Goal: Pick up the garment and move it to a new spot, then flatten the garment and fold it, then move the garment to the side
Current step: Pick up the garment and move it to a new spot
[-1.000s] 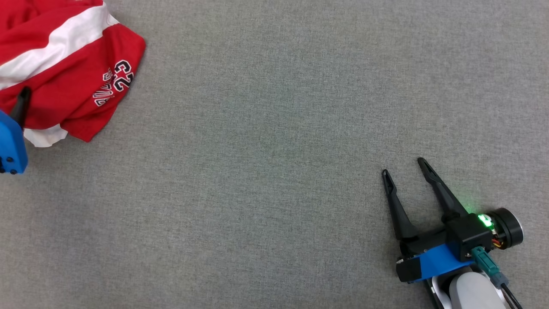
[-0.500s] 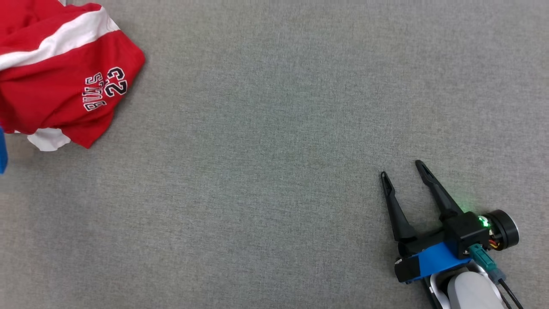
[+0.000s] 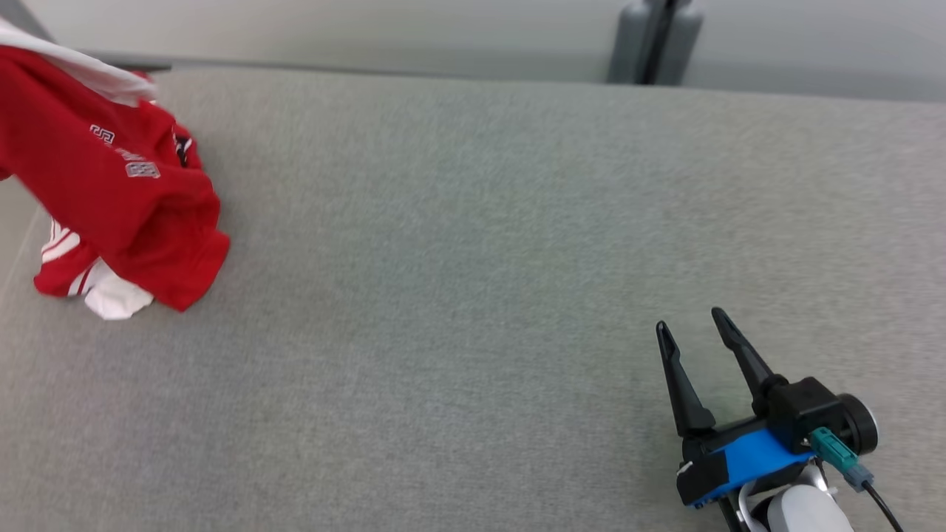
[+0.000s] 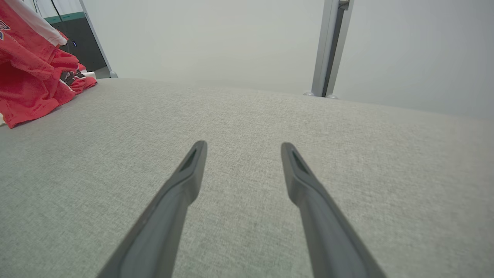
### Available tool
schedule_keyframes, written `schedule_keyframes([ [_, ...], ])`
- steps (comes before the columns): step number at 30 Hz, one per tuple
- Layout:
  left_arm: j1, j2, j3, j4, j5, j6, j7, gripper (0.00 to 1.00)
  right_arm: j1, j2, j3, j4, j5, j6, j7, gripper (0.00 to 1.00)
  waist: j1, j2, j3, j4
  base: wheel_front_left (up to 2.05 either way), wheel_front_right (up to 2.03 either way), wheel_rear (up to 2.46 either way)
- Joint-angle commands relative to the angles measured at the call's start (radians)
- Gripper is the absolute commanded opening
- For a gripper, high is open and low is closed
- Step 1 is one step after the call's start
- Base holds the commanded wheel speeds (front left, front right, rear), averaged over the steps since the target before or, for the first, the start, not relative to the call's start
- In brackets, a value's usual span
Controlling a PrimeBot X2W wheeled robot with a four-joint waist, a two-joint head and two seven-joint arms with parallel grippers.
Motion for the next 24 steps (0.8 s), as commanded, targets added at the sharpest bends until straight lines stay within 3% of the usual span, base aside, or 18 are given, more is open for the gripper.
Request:
schedule_keyframes([
  [1, -0.026, -0.005, -0.02, -0.044, 0.011, 0.0, 0.005, 0.0, 0.02, -0.004, -0.002, 0.01, 0.02, 0.0, -0.001, 1.0, -0.0001, 0.0, -0.089, -0.073, 0.0, 0.0, 0.0],
  [10, -0.057, -0.064, -0.065, -0.242, 0.037, 0.01, 0.037, 0.0, 0.058, -0.004, -0.038, 0.026, 0.069, 0.0, -0.001, 1.0, -0.0001, 0.0, -0.194, -0.2, 0.0, 0.0, 0.0],
  [18, 0.025, -0.193, -0.09, -0.438, 0.028, 0.107, 0.017, 0.0, 0.075, -0.003, -0.106, 0.021, 0.078, 0.0, -0.001, 1.0, -0.0001, 0.0, -0.176, -0.267, 0.0, 0.0, 0.0],
  [24, 0.208, -0.302, -0.155, -0.426, 0.003, 0.172, -0.049, 0.0, 0.065, -0.004, -0.107, 0.019, 0.089, 0.0, -0.001, 1.0, -0.0001, 0.0, -0.135, -0.281, 0.0, 0.0, 0.0],
])
